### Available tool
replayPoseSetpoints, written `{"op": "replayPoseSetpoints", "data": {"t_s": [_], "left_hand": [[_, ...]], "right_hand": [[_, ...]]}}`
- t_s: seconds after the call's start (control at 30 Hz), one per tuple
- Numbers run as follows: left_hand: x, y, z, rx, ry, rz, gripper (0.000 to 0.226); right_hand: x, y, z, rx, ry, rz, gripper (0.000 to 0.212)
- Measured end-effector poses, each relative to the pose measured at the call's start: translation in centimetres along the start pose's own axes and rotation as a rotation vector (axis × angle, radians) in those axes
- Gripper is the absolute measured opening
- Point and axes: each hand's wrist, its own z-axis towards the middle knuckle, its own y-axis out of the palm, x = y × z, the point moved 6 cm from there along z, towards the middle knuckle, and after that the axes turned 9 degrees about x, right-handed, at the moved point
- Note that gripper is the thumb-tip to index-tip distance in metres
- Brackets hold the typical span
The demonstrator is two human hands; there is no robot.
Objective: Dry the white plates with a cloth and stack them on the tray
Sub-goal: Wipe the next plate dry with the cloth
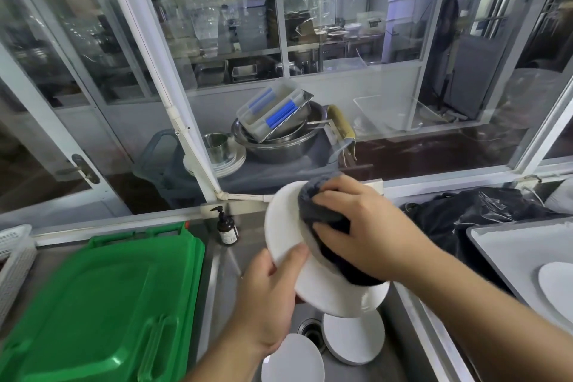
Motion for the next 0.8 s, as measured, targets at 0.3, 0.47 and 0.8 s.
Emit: {"op": "replayPoseSetpoints", "data": {"t_s": [0.3,0.47,0.8], "left_hand": [[0.4,-1.5,0.7,0.039,0.028,-0.091,0.04],[0.1,-1.9,1.0,0.076,0.021,-0.085,0.032],[-0.8,0.2,-0.6,-0.067,-0.03,-0.083,0.022]], "right_hand": [[3.4,-0.2,-1.1,0.004,0.26,-0.068,0.027],[2.0,0.2,-3.1,-0.042,0.282,-0.034,0.039],[-1.8,0.0,-1.5,-0.11,0.023,0.127,0.029]]}}
